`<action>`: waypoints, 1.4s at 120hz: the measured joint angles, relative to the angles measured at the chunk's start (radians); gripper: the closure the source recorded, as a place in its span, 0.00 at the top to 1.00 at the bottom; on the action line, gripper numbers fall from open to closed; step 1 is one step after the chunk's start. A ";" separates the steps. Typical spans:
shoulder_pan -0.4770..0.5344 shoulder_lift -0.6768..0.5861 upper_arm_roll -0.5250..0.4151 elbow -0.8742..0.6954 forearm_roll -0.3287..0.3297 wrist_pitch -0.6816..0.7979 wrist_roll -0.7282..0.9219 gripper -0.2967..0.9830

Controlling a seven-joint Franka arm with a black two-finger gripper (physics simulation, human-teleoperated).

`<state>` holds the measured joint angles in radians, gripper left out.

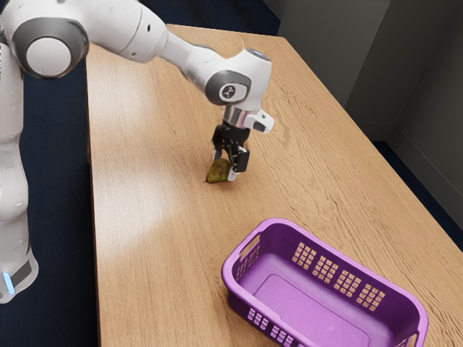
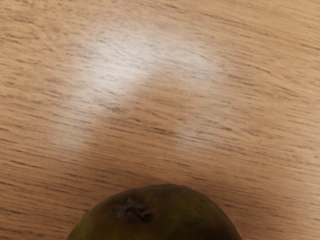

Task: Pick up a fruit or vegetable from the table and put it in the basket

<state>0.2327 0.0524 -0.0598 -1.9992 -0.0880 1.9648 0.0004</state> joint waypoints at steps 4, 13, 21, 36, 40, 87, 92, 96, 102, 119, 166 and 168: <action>-0.001 0.006 0.000 0.000 -0.002 0.005 0.004 0.77; -0.004 0.015 0.000 0.000 -0.006 0.014 0.011 0.77; -0.005 0.021 0.000 0.000 -0.008 0.020 0.017 0.75; -0.005 0.032 0.002 0.000 -0.017 0.025 0.027 0.65; -0.005 0.033 0.002 0.000 -0.018 0.025 0.029 0.62; -0.001 0.010 -0.001 0.055 -0.015 -0.011 0.039 0.48; 0.001 -0.004 -0.006 0.070 -0.015 -0.026 0.039 0.49; 0.011 -0.010 -0.021 0.091 -0.016 -0.041 0.040 0.49; 0.041 -0.014 -0.066 0.139 -0.016 -0.066 0.038 0.50; 0.083 -0.013 -0.218 0.261 -0.015 -0.133 0.029 0.49; -0.046 0.068 -0.564 0.436 -0.012 -0.193 -0.022 0.47; -0.040 0.073 -0.568 0.442 -0.012 -0.193 -0.025 0.48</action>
<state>0.1924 0.1250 -0.6283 -1.5577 -0.0997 1.7713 -0.0246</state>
